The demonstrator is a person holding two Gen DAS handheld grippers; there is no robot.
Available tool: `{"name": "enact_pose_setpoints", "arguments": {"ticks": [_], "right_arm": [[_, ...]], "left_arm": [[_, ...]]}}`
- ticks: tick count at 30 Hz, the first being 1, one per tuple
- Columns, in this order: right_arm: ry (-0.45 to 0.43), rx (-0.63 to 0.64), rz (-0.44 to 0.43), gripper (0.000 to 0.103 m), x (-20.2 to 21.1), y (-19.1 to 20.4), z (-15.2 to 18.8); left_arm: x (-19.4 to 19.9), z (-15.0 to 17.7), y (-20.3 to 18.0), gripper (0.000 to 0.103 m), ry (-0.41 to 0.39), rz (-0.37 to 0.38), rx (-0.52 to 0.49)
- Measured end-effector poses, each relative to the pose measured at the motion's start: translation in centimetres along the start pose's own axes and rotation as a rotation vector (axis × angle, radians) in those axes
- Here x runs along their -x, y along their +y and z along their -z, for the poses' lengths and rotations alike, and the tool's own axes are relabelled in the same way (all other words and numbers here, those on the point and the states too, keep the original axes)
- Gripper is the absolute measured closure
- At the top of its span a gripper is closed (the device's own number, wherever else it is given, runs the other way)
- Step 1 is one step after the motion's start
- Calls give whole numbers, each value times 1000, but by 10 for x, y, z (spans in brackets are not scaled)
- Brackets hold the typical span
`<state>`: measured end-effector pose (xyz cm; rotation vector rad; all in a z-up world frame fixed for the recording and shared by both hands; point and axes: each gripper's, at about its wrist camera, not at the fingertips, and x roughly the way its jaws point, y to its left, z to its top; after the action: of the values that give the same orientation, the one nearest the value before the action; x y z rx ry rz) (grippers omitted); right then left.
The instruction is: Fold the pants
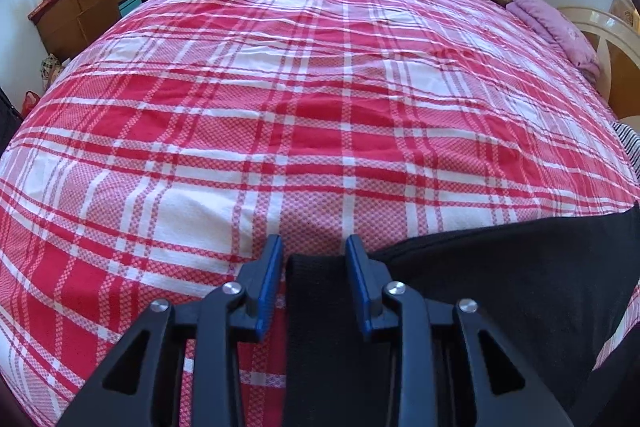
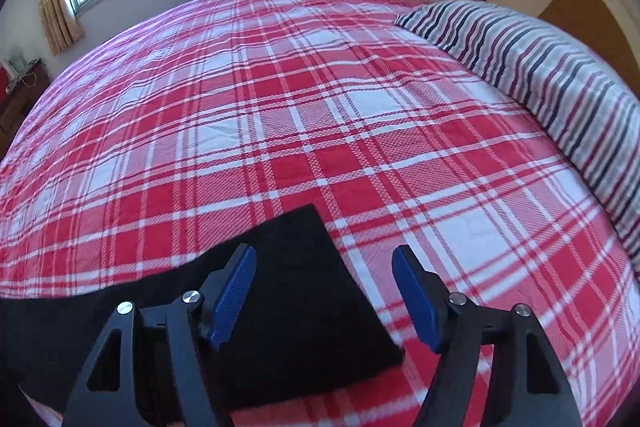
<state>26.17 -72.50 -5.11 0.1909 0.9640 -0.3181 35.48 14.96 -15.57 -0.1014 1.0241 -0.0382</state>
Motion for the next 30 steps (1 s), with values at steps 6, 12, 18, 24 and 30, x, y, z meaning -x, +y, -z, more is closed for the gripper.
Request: {"name": "enact_pose_setpoints", "arguments": {"ticks": [6,12,18,24,30], "right_arm": [[57,-8,-32,31,-34,-3,-11],[65,40,-51,68,-38,5,-11],[58,36,-43,86,-31,8,-7],[16,20,-33,93,-8,12,-8],[-54,40,-33,94,34,14,-3]], "left_arm": [[0,3,12,68,-13,83,40],[-2,2,7,66,-22,52,30],[-1,1,4,72,-36,33,-24],[5,-3,2,91,-48,47,-52],[28,1,2,93,-110,91,-65]]}}
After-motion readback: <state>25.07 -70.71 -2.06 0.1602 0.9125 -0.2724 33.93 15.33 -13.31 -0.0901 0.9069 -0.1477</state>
